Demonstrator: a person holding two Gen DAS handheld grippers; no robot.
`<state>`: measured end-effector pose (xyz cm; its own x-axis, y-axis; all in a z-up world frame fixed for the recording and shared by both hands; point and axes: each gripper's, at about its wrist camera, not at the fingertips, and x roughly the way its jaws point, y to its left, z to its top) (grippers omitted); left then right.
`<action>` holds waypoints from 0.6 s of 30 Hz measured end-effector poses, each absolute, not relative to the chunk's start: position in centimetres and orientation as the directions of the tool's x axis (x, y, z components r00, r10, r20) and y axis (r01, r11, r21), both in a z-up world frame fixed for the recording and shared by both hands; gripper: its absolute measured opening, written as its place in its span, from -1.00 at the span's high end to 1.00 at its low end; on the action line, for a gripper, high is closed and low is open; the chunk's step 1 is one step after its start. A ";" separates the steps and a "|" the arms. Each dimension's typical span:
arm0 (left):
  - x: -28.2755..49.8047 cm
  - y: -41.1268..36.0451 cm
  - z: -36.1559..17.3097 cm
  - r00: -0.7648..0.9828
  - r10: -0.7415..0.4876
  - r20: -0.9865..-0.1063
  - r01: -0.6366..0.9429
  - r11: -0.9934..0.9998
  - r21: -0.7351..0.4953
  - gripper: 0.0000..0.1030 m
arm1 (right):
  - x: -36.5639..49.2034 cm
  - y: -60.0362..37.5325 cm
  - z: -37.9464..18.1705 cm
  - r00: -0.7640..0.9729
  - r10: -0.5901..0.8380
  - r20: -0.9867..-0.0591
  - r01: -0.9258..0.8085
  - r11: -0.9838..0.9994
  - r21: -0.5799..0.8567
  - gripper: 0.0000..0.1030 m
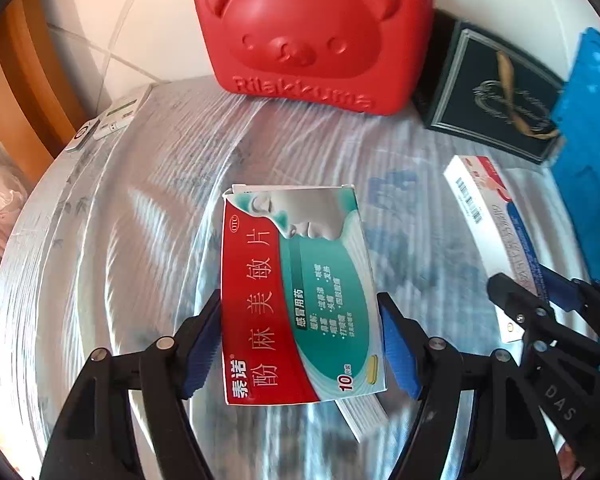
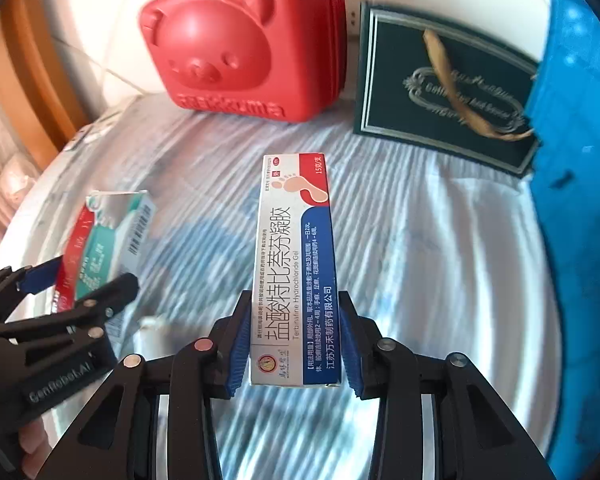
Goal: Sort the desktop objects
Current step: 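Lift both medicine boxes and carry them over the crate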
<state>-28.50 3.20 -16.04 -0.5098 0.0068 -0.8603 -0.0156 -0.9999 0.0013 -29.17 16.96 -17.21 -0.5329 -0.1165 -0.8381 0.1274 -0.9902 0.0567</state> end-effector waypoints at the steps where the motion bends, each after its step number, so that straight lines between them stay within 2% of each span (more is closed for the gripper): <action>1: -27.4 3.4 -15.1 -0.521 0.015 -0.853 -0.022 -1.000 -0.004 -0.40 | -28.3 16.8 -16.4 -0.543 -0.115 -0.832 0.130 -0.990 0.053 0.25; 7: -21.5 4.4 -9.4 -0.610 0.056 -0.791 -0.060 -0.998 -0.024 -0.40 | -21.8 16.8 -9.7 -0.653 -0.091 -0.752 0.132 -0.991 0.004 0.25; 18: -11.7 9.2 1.2 -0.780 0.165 -0.603 -0.189 -0.982 -0.024 -0.40 | -8.8 22.3 3.3 -0.873 -0.016 -0.488 0.030 -0.999 -0.021 0.25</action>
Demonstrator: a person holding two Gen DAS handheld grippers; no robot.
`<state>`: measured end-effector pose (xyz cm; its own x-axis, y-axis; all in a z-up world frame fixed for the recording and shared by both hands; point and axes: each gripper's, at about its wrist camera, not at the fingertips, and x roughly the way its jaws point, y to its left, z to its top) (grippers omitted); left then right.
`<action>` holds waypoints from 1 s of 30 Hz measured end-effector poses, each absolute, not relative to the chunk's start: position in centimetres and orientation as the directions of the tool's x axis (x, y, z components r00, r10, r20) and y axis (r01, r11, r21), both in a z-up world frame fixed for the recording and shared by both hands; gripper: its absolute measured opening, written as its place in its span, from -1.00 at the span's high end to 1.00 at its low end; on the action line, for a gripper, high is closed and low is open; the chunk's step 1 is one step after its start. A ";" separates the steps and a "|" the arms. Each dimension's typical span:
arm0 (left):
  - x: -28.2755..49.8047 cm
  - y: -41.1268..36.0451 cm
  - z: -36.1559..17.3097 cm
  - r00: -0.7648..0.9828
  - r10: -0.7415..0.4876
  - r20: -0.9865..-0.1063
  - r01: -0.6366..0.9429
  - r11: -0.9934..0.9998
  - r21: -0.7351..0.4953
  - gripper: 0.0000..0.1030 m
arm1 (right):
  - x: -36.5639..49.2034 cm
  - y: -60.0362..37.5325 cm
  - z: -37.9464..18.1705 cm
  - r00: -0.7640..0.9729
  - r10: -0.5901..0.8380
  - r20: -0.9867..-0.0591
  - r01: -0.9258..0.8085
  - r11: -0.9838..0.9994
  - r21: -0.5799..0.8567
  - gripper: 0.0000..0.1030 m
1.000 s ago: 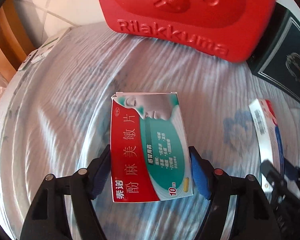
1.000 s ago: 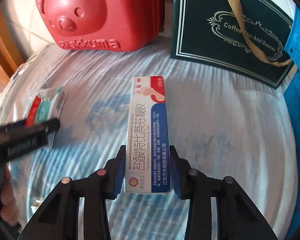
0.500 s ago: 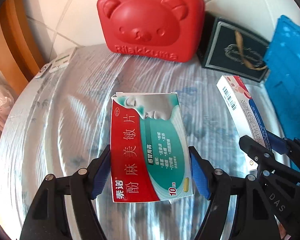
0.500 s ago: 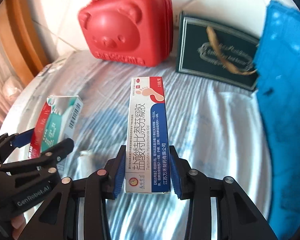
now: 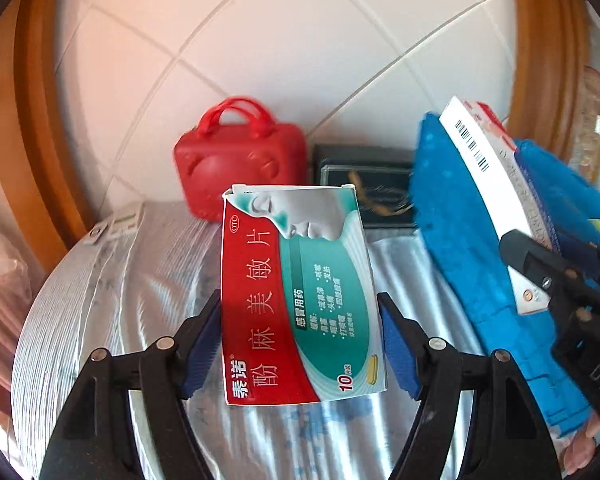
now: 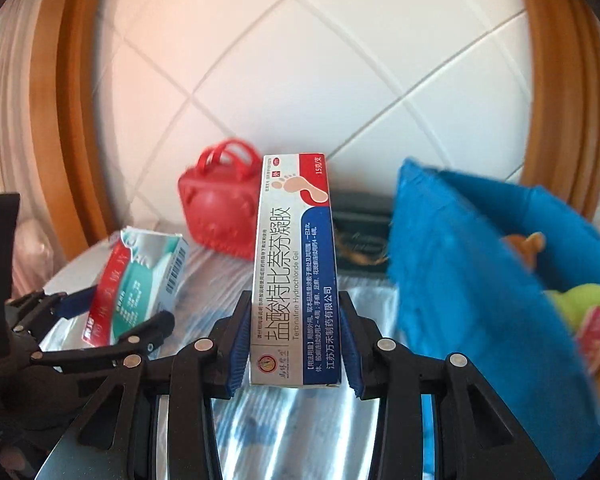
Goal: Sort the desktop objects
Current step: 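Lift both medicine boxes and carry them over the crate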
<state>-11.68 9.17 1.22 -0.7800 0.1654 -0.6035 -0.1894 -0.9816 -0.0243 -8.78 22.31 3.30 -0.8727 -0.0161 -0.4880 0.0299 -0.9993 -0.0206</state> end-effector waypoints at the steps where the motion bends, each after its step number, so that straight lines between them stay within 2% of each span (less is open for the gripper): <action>1: -10.9 10.1 2.0 -0.788 0.181 -0.589 -0.206 -0.978 -0.026 -0.40 | -7.7 23.2 4.2 -0.884 -0.002 -0.468 0.014 -1.000 -0.022 0.25; 8: -6.7 18.7 7.1 -0.810 0.300 -0.504 -0.334 -0.942 -0.024 -0.40 | -0.8 32.0 9.0 -0.930 0.143 -0.338 -0.136 -0.990 -0.045 0.25; 12: -5.3 24.9 9.7 -0.802 0.372 -0.467 -0.403 -0.914 -0.035 -0.40 | 1.2 38.1 10.5 -0.921 0.231 -0.314 -0.218 -0.973 -0.076 0.25; 17: -4.5 33.1 12.0 -0.785 0.418 -0.456 -0.460 -0.888 -0.022 -0.40 | 1.2 45.4 11.0 -0.900 0.283 -0.333 -0.255 -0.959 -0.126 0.25; 21: -5.5 38.7 12.4 -0.771 0.404 -0.493 -0.463 -0.887 -0.004 -0.40 | -0.1 50.5 11.1 -0.884 0.287 -0.369 -0.252 -0.958 -0.139 0.25; 30: -6.9 45.6 11.0 -0.771 0.306 -0.559 -0.417 -0.905 0.080 -0.40 | -0.5 56.0 9.1 -0.869 0.246 -0.428 -0.208 -0.969 -0.135 0.25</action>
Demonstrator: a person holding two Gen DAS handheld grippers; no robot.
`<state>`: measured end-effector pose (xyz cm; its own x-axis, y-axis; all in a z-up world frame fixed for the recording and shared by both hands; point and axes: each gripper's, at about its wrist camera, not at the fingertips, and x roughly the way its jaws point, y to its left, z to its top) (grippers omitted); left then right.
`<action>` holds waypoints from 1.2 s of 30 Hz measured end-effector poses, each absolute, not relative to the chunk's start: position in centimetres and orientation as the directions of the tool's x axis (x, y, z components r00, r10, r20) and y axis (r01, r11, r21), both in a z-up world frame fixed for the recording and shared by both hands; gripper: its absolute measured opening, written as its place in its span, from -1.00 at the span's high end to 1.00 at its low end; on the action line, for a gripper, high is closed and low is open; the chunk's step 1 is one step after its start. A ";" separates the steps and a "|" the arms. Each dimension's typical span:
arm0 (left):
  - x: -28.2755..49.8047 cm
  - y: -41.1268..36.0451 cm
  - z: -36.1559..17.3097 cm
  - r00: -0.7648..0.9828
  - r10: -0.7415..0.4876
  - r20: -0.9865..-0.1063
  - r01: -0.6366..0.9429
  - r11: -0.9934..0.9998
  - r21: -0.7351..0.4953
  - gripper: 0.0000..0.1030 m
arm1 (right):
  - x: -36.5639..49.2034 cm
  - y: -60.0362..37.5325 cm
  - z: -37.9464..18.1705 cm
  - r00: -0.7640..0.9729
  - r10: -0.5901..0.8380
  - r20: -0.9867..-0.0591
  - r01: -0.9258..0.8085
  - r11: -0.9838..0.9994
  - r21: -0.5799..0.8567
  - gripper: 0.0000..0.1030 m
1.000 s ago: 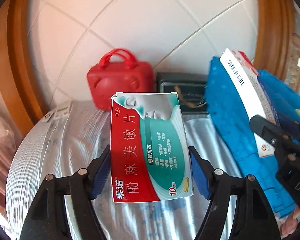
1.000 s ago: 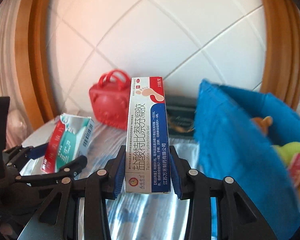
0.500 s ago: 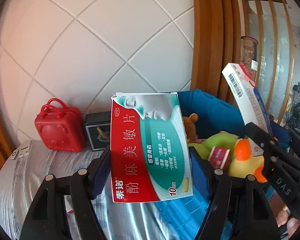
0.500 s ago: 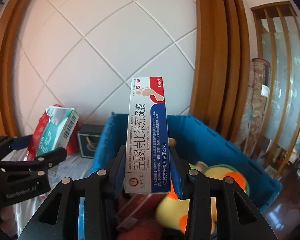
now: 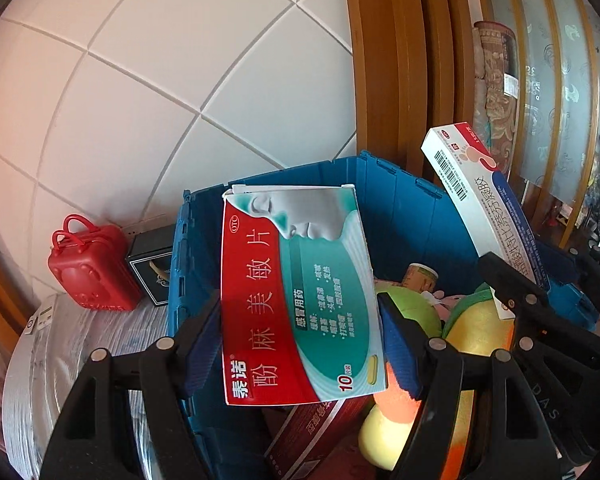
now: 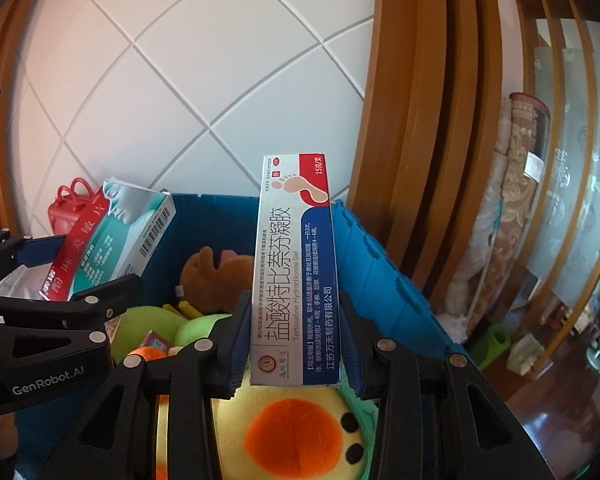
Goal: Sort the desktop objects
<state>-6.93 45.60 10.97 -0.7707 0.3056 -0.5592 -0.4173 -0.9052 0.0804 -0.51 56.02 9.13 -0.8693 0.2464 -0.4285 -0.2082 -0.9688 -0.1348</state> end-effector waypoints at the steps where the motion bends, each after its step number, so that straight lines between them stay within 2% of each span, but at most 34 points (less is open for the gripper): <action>1: -7.0 46.1 10.8 -0.772 0.294 -0.563 -0.412 -0.907 0.092 -0.40 | -0.6 56.3 9.0 -0.869 0.245 -0.431 -0.207 -0.969 -0.134 0.25; 13: -8.3 47.4 10.6 -0.788 0.258 -0.559 -0.379 -0.919 0.111 -0.42 | -2.4 57.6 8.7 -0.863 0.218 -0.456 -0.179 -0.975 -0.128 0.25; 15: -8.3 47.4 10.7 -0.796 0.252 -0.550 -0.370 -0.922 0.114 -0.57 | -2.7 57.5 8.7 -0.861 0.216 -0.460 -0.175 -0.976 -0.132 0.25; 18: -8.3 47.0 10.9 -0.801 0.251 -0.543 -0.363 -0.926 0.108 -0.58 | -2.9 57.4 8.7 -0.859 0.220 -0.462 -0.175 -0.975 -0.139 0.24; 19: -8.2 46.8 11.0 -0.801 0.253 -0.542 -0.362 -0.926 0.104 -0.58 | -3.0 57.4 8.7 -0.859 0.221 -0.463 -0.175 -0.975 -0.140 0.20; 20: -8.2 46.7 11.0 -0.801 0.254 -0.542 -0.361 -0.927 0.099 -0.59 | -3.0 57.3 8.7 -0.858 0.218 -0.465 -0.173 -0.975 -0.140 -0.01; 21: -8.1 46.4 11.1 -0.804 0.249 -0.540 -0.354 -0.930 0.098 -0.59 | -2.9 57.2 8.7 -0.858 0.222 -0.464 -0.175 -0.974 -0.142 -0.09; 26: -7.6 44.8 11.5 -0.805 0.264 -0.532 -0.344 -0.937 0.055 -0.61 | -1.8 57.5 9.0 -0.860 0.241 -0.450 -0.200 -0.970 -0.137 -0.88; 28: -7.0 44.2 11.7 -0.806 0.276 -0.523 -0.347 -0.937 0.040 -0.63 | -0.8 57.5 9.3 -0.861 0.252 -0.441 -0.213 -0.967 -0.138 -1.00; 33: -4.2 42.2 12.3 -0.821 0.329 -0.467 -0.376 -0.926 0.008 -0.86 | 2.2 57.1 10.0 -0.869 0.257 -0.424 -0.220 -0.966 -0.134 -1.00; 36: -2.2 41.0 12.7 -0.835 0.352 -0.423 -0.385 -0.923 -0.009 -0.88 | 4.1 57.1 10.2 -0.867 0.259 -0.427 -0.232 -0.966 -0.114 -1.00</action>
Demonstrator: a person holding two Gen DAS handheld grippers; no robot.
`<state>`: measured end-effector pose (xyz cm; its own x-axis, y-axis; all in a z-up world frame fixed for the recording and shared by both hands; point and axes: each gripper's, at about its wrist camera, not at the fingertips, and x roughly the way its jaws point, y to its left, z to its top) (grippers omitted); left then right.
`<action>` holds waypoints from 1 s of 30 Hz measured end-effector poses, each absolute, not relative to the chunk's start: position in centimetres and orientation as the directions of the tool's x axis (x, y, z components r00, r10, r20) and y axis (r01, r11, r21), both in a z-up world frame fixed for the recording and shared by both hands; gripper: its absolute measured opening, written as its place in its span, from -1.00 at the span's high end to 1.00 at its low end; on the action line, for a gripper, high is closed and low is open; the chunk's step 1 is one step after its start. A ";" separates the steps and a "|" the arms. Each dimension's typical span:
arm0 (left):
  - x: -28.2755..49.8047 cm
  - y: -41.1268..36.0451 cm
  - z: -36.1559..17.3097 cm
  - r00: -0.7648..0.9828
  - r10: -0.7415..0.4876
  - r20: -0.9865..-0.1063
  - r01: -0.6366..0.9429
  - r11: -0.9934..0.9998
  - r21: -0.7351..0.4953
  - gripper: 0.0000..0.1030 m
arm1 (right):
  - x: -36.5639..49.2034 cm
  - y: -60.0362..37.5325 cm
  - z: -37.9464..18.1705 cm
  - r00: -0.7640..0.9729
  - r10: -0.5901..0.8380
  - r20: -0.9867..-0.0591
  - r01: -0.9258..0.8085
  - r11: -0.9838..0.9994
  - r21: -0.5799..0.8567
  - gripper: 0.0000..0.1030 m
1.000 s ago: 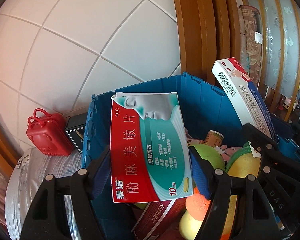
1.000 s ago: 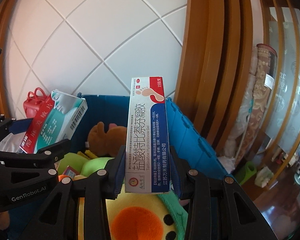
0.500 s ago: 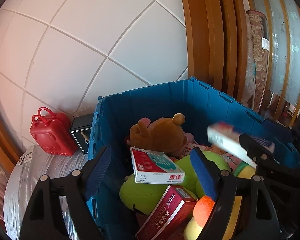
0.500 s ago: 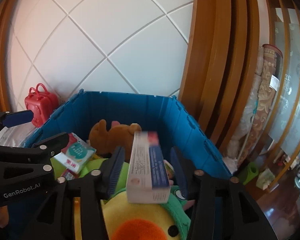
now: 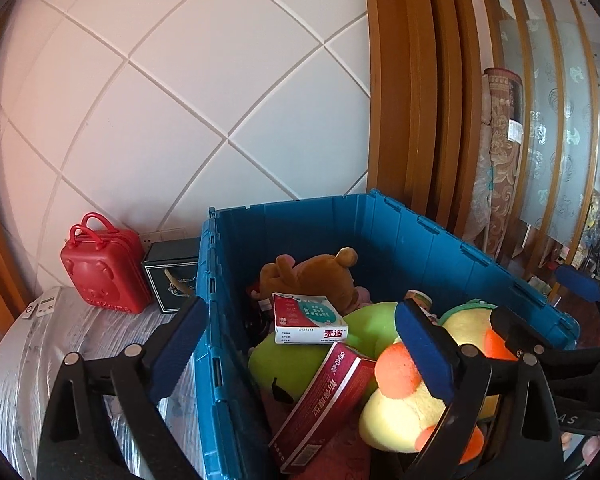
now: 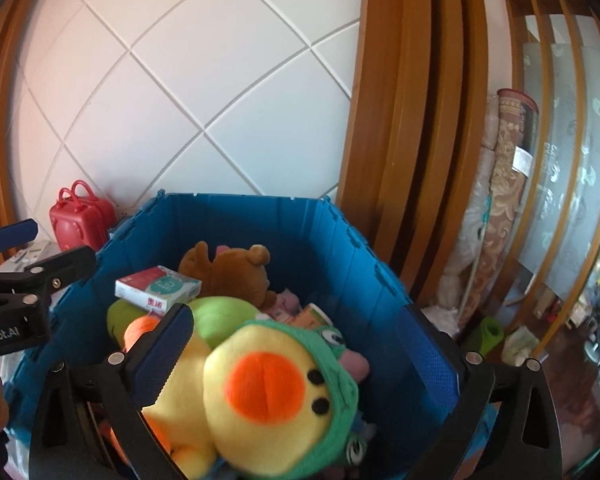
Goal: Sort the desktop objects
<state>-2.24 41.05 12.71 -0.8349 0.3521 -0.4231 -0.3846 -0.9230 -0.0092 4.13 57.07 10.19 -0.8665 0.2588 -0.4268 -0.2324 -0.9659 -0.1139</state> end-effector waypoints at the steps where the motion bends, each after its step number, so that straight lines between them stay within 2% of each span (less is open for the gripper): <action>1: -1.6 40.8 12.8 -0.839 0.356 -0.411 -0.386 -0.922 -0.010 -0.90 | 4.7 57.1 10.2 -0.863 0.261 -0.432 -0.239 -0.965 -0.106 -1.00; 3: -0.7 40.3 12.9 -0.850 0.353 -0.392 -0.378 -0.926 -0.014 -0.99 | 5.5 57.1 10.1 -0.851 0.273 -0.449 -0.258 -0.961 -0.096 -1.00; 7: 0.5 39.6 12.6 -0.856 0.345 -0.386 -0.361 -0.932 -0.032 -0.99 | 7.4 57.2 9.9 -0.838 0.281 -0.468 -0.285 -0.956 -0.066 -1.00; 12: 0.9 39.0 11.9 -0.808 0.396 -0.436 -0.402 -0.912 -0.084 -0.99 | 9.8 56.4 9.9 -0.833 0.305 -0.462 -0.311 -0.948 -0.065 -1.00; 15: 1.1 39.0 11.4 -0.818 0.350 -0.456 -0.364 -0.929 -0.061 -0.99 | 10.5 55.9 9.7 -0.834 0.296 -0.466 -0.302 -0.951 -0.063 -1.00; 20: 1.6 39.1 11.1 -0.799 0.353 -0.487 -0.382 -0.923 -0.042 -0.99 | 10.3 55.6 9.0 -0.822 0.296 -0.487 -0.305 -0.950 -0.062 -1.00; 30: 2.6 38.6 11.2 -0.801 0.340 -0.493 -0.373 -0.927 -0.034 -0.99 | 9.7 55.1 8.5 -0.816 0.285 -0.502 -0.297 -0.953 -0.058 -1.00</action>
